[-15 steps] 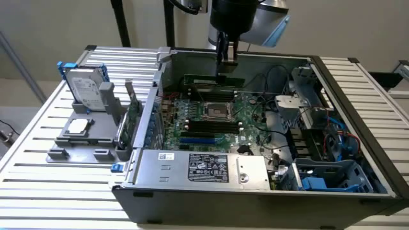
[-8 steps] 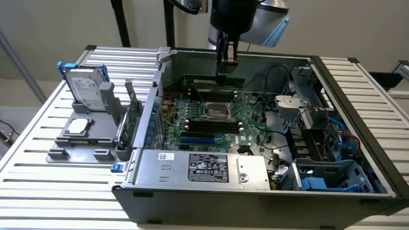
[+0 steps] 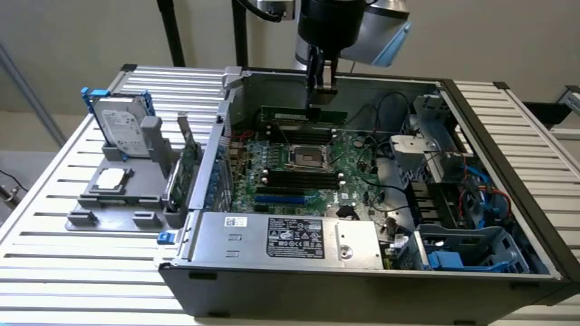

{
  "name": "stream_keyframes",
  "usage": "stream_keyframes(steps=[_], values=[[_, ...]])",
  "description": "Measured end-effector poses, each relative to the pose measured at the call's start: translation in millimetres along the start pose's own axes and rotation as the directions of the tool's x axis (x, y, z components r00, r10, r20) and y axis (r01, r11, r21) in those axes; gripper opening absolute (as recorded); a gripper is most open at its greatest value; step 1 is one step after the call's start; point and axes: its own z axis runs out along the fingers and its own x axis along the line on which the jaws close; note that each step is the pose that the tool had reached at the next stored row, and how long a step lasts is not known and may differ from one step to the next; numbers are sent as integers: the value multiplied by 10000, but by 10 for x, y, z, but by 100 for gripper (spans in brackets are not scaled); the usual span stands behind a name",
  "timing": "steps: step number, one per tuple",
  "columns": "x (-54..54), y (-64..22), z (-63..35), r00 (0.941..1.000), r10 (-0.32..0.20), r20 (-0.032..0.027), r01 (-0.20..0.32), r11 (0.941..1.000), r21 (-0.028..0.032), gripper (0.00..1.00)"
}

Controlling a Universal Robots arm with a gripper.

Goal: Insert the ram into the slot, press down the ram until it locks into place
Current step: 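Insert the ram into the slot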

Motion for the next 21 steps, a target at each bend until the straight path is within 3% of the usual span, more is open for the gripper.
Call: stream_keyframes(steps=[21], values=[[8,-88,379,10000,-28,-2,28,10000,-1,13]])
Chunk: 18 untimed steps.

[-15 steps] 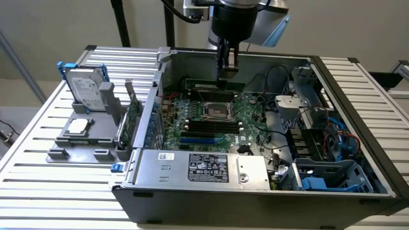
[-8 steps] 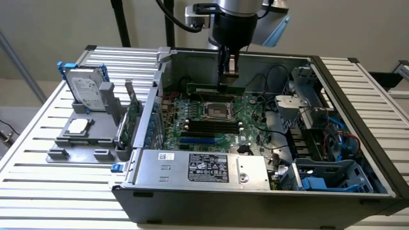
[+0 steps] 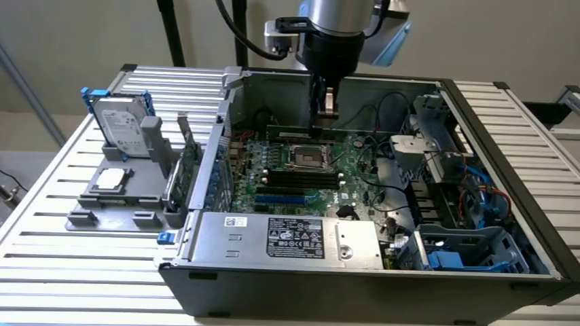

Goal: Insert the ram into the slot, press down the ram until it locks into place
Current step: 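Insert the ram into the slot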

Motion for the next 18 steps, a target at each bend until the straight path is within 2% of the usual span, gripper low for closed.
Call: stream_keyframes(steps=[11,18], values=[[10,-11,199,10000,-70,-2,70,10000,-1,13],[54,-19,326,9999,-137,-5,137,9999,-2,13]])
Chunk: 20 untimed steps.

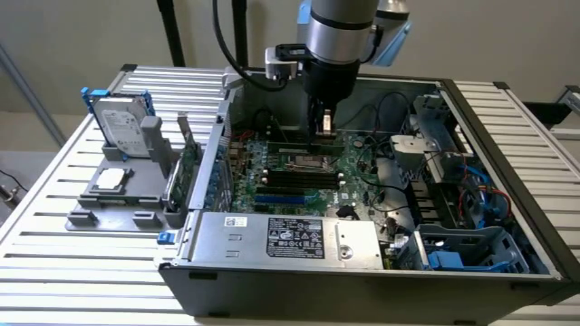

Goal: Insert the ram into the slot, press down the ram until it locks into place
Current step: 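Insert the ram into the slot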

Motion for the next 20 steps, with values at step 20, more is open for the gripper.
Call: stream_keyframes(steps=[20], values=[[88,-15,363,10000,-50,-2,50,10000,20,13]])
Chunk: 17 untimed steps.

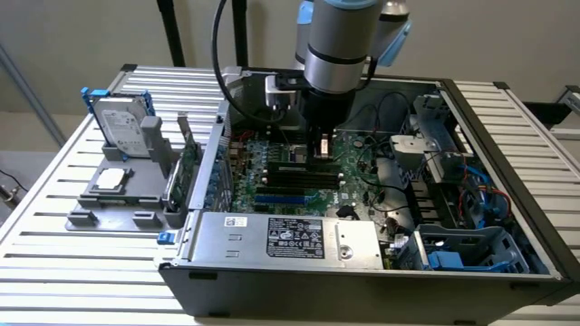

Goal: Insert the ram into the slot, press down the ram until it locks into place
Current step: 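Insert the ram into the slot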

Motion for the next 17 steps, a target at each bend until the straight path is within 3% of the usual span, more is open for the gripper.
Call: stream_keyframes(steps=[7,17], values=[[-2,-4,114,10000,8,-2,-8,10000,48,13],[-7,-8,159,10000,39,-6,-39,10000,65,13]])
